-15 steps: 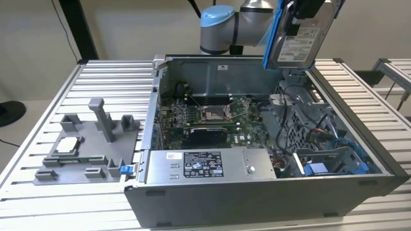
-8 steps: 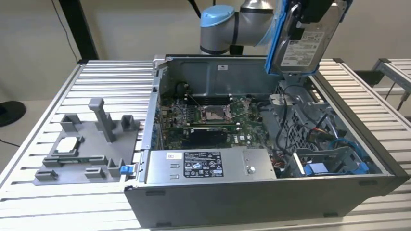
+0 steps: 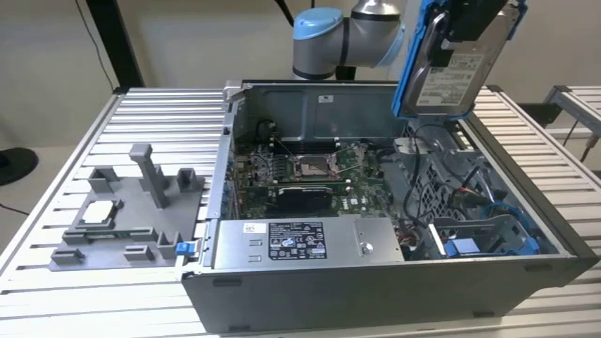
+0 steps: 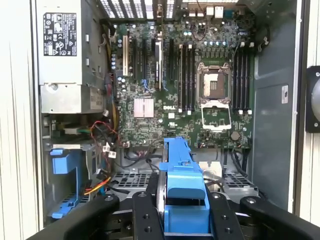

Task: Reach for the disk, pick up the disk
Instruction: 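Pick up the disk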

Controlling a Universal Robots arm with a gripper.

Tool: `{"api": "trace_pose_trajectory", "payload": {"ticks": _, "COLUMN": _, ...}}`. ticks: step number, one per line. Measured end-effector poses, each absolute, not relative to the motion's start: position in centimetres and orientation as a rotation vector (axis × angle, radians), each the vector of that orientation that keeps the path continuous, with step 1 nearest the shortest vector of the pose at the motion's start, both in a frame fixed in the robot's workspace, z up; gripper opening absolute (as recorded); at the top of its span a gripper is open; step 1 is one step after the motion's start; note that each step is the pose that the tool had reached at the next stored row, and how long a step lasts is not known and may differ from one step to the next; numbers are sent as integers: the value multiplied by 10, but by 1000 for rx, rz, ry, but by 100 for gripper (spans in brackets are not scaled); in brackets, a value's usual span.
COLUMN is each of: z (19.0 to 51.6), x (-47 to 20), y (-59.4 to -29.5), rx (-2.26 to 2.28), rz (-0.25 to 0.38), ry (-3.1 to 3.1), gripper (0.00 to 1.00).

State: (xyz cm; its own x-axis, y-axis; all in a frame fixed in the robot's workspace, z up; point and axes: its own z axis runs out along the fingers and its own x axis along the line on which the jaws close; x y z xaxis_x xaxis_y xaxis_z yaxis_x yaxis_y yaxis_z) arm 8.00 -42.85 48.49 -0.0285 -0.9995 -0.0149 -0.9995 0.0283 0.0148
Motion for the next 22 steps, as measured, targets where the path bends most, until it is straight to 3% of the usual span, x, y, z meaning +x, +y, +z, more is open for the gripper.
{"api": "trace_pose_trajectory", "payload": {"ticks": 22, "z": 484, "x": 80, "y": -488, "rx": -2189, "rz": 33, "ry": 2252, "gripper": 0}}
